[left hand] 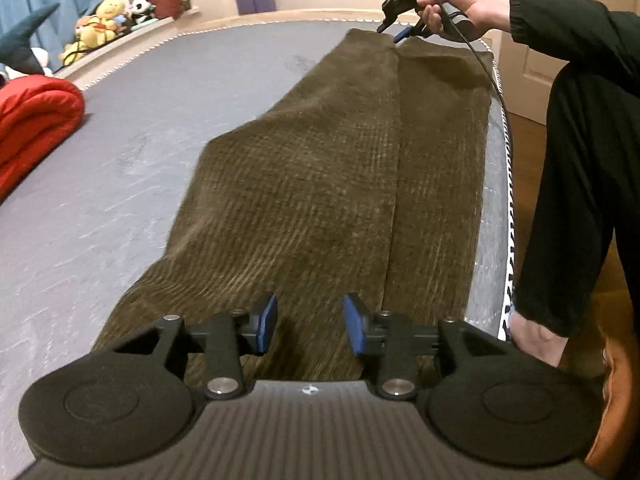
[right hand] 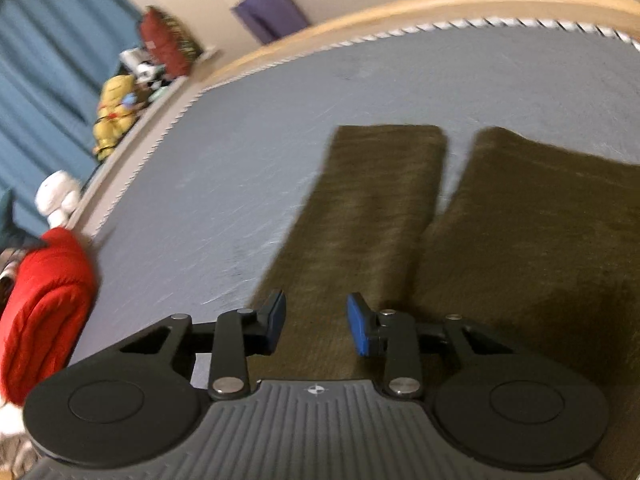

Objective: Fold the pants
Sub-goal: 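Hold the waistband with the left gripper while the right gripper pulls the hems taut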

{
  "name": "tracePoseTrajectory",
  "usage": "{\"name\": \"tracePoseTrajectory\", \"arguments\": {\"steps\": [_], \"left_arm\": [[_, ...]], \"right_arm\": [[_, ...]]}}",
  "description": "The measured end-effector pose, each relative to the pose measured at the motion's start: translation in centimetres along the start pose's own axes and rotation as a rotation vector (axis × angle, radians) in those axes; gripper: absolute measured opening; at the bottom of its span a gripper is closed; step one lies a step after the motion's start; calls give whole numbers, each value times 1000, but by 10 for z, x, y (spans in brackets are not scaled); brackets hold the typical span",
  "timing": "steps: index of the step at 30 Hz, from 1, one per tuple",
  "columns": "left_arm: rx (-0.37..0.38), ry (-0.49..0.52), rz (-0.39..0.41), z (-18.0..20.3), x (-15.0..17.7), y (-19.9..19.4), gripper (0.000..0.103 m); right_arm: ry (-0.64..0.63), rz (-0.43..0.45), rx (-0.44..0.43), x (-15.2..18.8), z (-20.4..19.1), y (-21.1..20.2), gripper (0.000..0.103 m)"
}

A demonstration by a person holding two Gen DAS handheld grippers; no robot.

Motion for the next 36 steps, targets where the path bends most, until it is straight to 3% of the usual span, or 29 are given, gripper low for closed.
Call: {"name": "tracePoseTrajectory", "arguments": {"steps": [2,4,9,11,13,16,17,18,20,23,26,30,32,34,36], "left_arm": [[-4,17,-3,3,-4,10,55],[13,34,-3,8,-9,14,57],[89,59,11,26,-26,21,57],[92,89,-18,32,-25,29,57],[80,120,-66,36,-19,39,57],[49,149,-114,37,-11,50,51],[57,130,-114,35,-11,50,39],[46,119,-115,32,-12,50,33],[44,103,-100,26,-14,44,15],[7,93,-46,19,-20,27,10],[-23,50,14,7,-26,5,9],[40,22,52,-1,-23,-21,8],[145,16,-14,4,-15,-22,8],[222,33,-126,13,-3,-14,7],[225,95,-229,24,11,-2,7]], "right_arm": [[12,-31,10,-2,13,12,41],[7,-44,39,1,21,24,54],[-1,-44,36,5,26,45,54],[-14,-28,38,4,25,47,52],[-30,-14,49,3,25,49,44],[-27,-1,48,-2,31,46,30],[-31,4,43,-3,34,46,26],[-35,12,47,-4,36,46,17],[-26,17,24,-7,41,43,13],[1,52,-32,-15,40,25,10],[-51,138,-105,-28,22,-18,10],[-127,245,-133,-35,2,-92,10],[-153,237,-89,-30,3,-116,10],[-157,174,10,-20,18,-130,10],[-97,72,117,-8,50,-128,10]]}}
Point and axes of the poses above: each gripper's, at about its wrist camera, not at the fingertips, and y roughly the way its jaws point, z to its right, x to its underside, the point moved 3 cm from there along y, roughly the way its jaws point, and after that the axes turned 1 degree about -z, right-handed, at the moved point
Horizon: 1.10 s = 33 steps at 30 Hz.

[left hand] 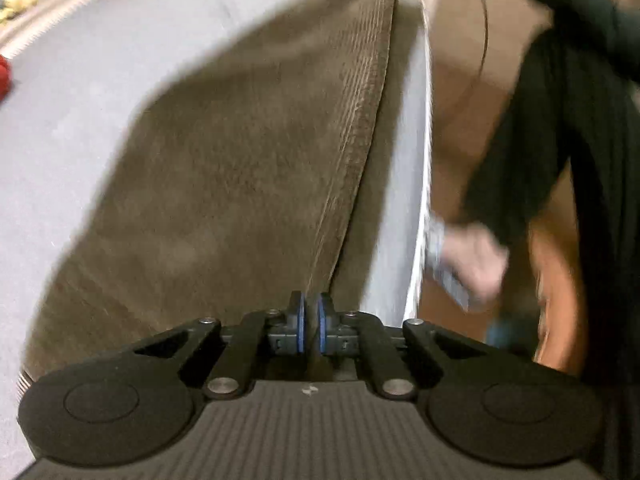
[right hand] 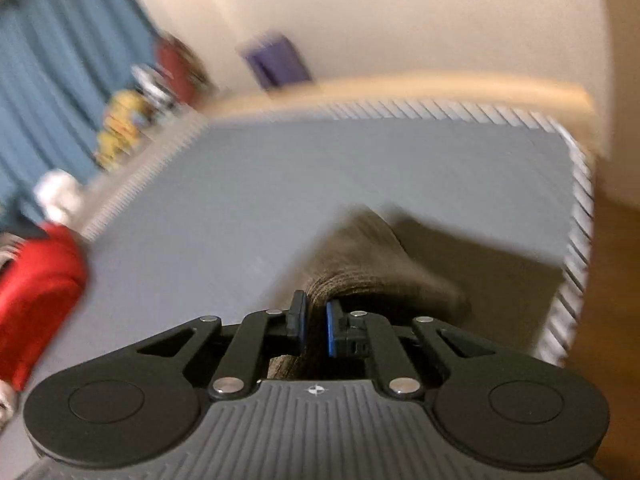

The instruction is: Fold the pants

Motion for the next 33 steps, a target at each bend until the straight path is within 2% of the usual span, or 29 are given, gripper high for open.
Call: {"name": "tracePoseTrajectory", "arguments": {"steps": [1,3,5,6,7,9,11,13,15,17,20,21,22,24,25,27,29,31,33], "left_arm": [[-16,17,-23,3,2,4,9],[-12,1,16,0,-2,-3,19],[-31,-59,146,-9,-13,-24,53],[-49,-90,215,-15,-19,-34,57],[-62,-117,271,-19,-22,-42,61],[-110,-182,370,-29,-34,-53,64],[-170,-217,408,-36,-41,-53,66],[-233,-238,405,-38,-45,-48,68],[-279,-243,390,-41,-48,-39,68],[-292,-240,384,-41,-51,-31,68],[-301,-250,393,-42,-54,-28,68],[-304,-252,396,-45,-55,-28,68],[-308,-253,398,-46,-56,-26,68],[-318,-253,396,-49,-59,-24,68],[-320,-252,398,-51,-60,-25,68],[-325,-249,402,-51,-62,-23,68],[-325,-242,404,-50,-66,-21,68],[-297,-236,397,-48,-69,-19,68],[-252,-217,376,-44,-72,-14,68]], "right_arm": [[29,-43,29,6,13,5,11],[109,-150,50,18,41,23,15],[183,-195,7,20,60,37,18],[231,-198,-19,17,70,43,33],[273,-189,-40,12,77,46,52],[329,-136,-54,-1,90,52,62],[359,-88,-26,-10,104,60,62],[405,-63,-22,-17,115,71,63],[466,-88,-67,-16,123,89,65],[531,-90,-130,-14,129,101,66],[584,-72,-186,-20,132,109,65],[583,-58,-189,-22,136,109,54],[566,-43,-180,-23,137,110,38],[548,-35,-161,-22,137,108,24],[552,-30,-163,-22,136,106,20],[496,14,-148,-27,131,92,18],[421,87,-89,-35,121,74,16],[377,161,-49,-39,117,51,16],[275,189,23,-41,111,43,16]]}}
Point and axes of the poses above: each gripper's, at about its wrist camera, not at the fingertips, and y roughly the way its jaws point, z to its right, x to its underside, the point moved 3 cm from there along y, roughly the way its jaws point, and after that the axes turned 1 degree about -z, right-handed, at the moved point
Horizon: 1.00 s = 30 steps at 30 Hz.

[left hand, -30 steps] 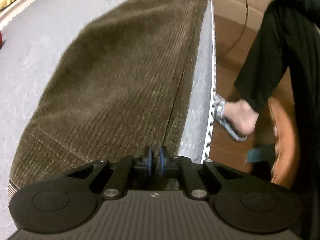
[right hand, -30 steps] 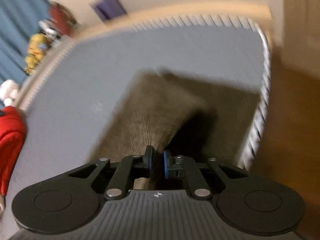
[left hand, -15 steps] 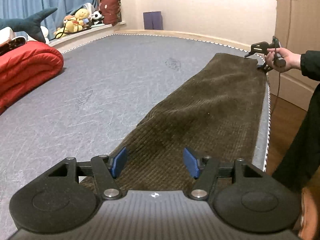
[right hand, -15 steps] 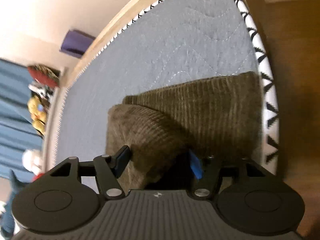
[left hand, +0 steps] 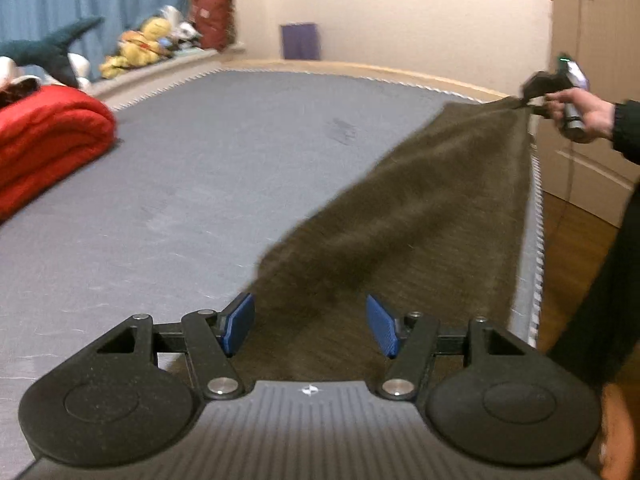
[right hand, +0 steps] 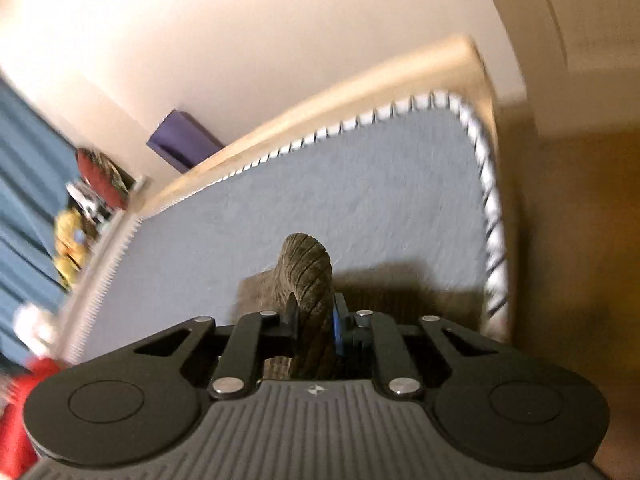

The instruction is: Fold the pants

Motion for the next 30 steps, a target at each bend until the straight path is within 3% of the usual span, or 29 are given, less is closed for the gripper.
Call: {"name": "tracePoseTrajectory", "arguments": {"steps": [2,4,7,10,12,14,18,22,24,26,27,28,29,30], "left_arm": [[43,28,-33,8,3,4,68],[78,53,-70,16,7,8,68],[136,77,-126,23,18,12,68],[189,68,-216,23,34,19,64],[213,79,-399,26,60,32,60],[210,169,-407,36,70,23,60],[202,177,-431,34,79,9,60],[196,92,-362,18,75,-11,59],[128,-40,-253,-12,66,-30,60],[-33,-159,-183,-48,67,-44,65],[-129,-199,-214,-65,75,-44,64],[-189,-201,-284,-74,87,-40,54],[-215,-150,-374,-75,106,-33,48],[-217,-72,-378,-67,116,-35,48]], "right_arm": [[-48,-29,100,3,15,9,16],[44,-94,175,6,42,27,21],[102,-93,192,2,55,30,25],[-18,40,271,-7,35,12,35],[-78,125,273,-12,23,0,43],[-107,136,223,-11,14,-2,45],[-221,54,33,5,-27,2,47],[-437,-12,-110,36,-83,-1,54],[-544,-70,-202,58,-112,-5,55],[-662,-137,-316,85,-142,-13,56],[-710,-162,-365,97,-154,-19,57],[-743,-178,-401,105,-165,-26,57],[-775,-189,-433,114,-177,-37,57],[-802,-195,-455,121,-187,-44,57]]}}
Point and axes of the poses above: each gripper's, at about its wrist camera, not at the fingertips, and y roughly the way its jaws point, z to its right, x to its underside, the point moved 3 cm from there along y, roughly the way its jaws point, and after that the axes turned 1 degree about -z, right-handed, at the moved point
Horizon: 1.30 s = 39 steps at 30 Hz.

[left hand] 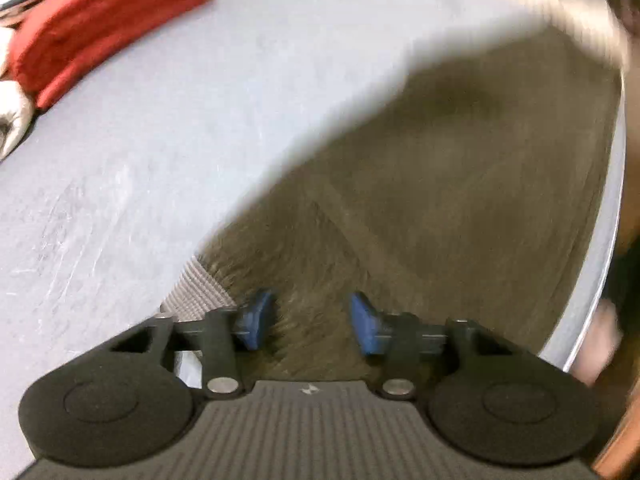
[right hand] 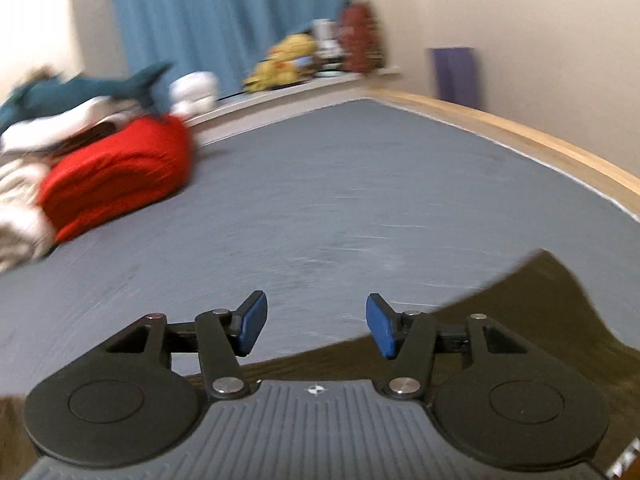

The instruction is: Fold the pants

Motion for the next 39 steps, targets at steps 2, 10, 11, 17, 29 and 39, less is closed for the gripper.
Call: {"name": "tracePoseTrajectory", "arguments": {"steps": [2,10,11,17,29,39], "left_arm": [[-7,8,-7,3,2,-8,47],[-50,-37,103,8,-9,-30,54],[-55,-60,145,7,-15,-33,62],[-115,-184,236,1,-39,-26,54],[-248,-224,-22,-21,-50,27,28],[-172,-235,199,12,-113,8,33]], "right_arm": [[-19,-1,-21,-3,-17,2,58],[43,-2,-22,-13,-25,12,59],[25,-8,-28,-8,-27,16,59],[-186,-67,-99,13,-84,31,59],[-555,-222,-216,85,-217,88,59],[-541,-232,-46,89,-230,125,75]]}}
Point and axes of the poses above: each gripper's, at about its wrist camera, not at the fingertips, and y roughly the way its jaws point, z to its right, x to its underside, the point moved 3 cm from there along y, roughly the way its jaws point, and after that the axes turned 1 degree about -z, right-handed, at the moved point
